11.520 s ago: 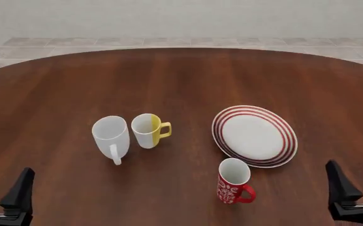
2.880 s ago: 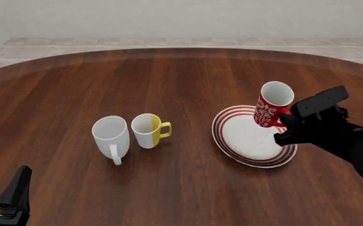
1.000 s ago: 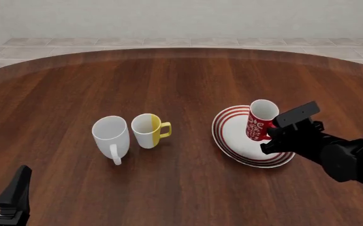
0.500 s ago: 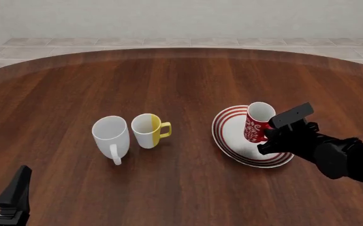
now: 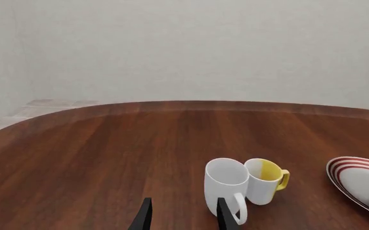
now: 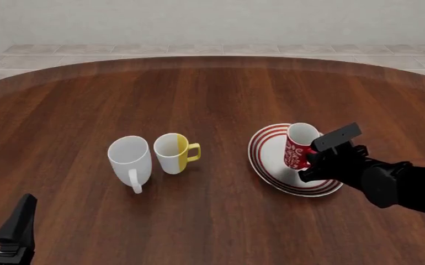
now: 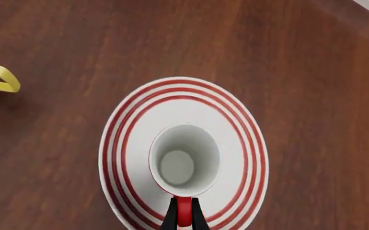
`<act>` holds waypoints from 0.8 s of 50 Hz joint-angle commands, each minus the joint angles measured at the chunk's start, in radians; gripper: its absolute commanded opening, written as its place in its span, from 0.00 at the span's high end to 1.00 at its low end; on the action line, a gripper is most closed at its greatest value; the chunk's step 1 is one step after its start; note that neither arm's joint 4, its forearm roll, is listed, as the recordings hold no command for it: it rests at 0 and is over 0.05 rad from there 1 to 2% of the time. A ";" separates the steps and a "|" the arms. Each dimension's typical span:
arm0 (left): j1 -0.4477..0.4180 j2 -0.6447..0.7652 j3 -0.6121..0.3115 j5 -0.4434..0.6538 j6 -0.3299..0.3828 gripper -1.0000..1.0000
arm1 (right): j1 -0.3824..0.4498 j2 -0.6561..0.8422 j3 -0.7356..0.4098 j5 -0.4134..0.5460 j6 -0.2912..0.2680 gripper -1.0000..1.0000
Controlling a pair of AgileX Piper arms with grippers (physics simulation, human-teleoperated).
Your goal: Pick up the red mug and put it on the plate
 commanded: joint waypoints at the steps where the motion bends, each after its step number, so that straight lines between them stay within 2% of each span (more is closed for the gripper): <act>1: 0.000 -0.001 0.001 0.000 0.000 0.00 | -0.004 0.018 -0.006 -0.011 0.006 1.00; 40: 0.001 -0.001 0.004 -0.003 0.003 0.00 | 0.002 0.055 0.007 -0.049 0.009 1.00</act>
